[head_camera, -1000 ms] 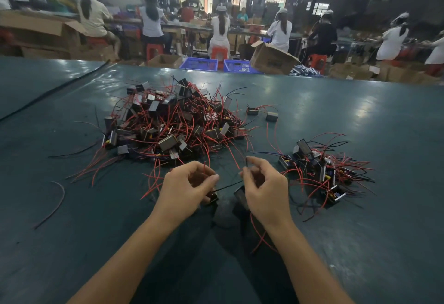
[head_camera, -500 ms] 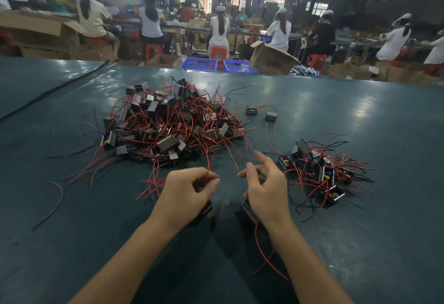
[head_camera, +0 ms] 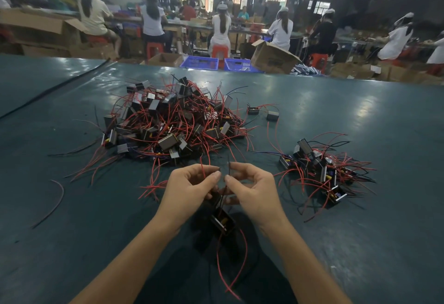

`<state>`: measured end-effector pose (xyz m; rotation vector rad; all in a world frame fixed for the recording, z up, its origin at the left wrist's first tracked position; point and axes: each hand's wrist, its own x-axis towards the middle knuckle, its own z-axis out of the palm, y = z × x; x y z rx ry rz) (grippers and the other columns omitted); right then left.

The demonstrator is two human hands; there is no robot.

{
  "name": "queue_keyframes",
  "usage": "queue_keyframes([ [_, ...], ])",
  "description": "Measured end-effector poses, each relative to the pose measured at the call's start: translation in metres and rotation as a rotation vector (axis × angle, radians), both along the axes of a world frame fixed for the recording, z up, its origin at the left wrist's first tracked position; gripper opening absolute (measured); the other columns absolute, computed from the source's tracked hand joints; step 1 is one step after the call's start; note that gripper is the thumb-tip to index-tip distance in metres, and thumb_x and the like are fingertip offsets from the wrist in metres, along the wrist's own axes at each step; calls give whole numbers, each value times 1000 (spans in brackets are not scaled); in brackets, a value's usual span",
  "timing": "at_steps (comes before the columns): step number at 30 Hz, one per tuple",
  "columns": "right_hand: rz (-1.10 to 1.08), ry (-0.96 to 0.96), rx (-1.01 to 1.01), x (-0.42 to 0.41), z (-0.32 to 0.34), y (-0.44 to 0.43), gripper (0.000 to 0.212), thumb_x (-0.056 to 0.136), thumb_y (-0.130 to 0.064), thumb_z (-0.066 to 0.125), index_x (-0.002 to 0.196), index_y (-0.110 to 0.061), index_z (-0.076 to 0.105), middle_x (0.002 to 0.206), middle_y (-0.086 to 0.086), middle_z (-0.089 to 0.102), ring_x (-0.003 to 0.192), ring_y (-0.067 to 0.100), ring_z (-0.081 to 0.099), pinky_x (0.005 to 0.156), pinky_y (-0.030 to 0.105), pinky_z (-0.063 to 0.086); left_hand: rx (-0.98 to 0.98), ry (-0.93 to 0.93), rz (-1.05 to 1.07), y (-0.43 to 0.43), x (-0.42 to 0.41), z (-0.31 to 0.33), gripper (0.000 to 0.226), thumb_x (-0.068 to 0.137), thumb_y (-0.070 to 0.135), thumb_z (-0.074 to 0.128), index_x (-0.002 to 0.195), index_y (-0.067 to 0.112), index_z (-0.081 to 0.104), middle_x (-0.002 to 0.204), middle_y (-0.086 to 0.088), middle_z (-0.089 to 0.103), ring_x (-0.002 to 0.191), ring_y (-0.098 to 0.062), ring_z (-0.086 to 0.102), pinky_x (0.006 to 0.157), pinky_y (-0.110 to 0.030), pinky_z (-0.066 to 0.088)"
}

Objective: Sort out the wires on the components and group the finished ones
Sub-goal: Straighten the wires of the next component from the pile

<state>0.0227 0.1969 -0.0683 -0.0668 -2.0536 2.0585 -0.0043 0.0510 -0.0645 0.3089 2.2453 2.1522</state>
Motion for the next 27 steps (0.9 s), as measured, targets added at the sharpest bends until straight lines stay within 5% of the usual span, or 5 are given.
queue_keyframes([
  [16,80,120,120,9,7,-9,26,87,-4,69,100,-27,66,75,-2,70,64,16,71,56,23,55,93,-15,-10,3,7,6,13,89,22,68,79,26,75,69,-1,72,62,-12,69,55,-19,52],
  [21,-37,152,160,8,10,-7,23,91,-8,63,102,-27,70,82,-4,67,66,18,62,63,38,56,75,-43,-45,1,5,10,14,91,20,65,80,20,73,65,7,68,60,-4,59,55,-15,48],
  [27,7,125,-24,8,16,-6,14,91,-14,66,90,-26,74,73,-8,68,59,8,54,52,20,46,59,-37,-154,2,10,17,13,91,13,64,79,11,71,65,1,69,58,-9,62,53,-21,52],
])
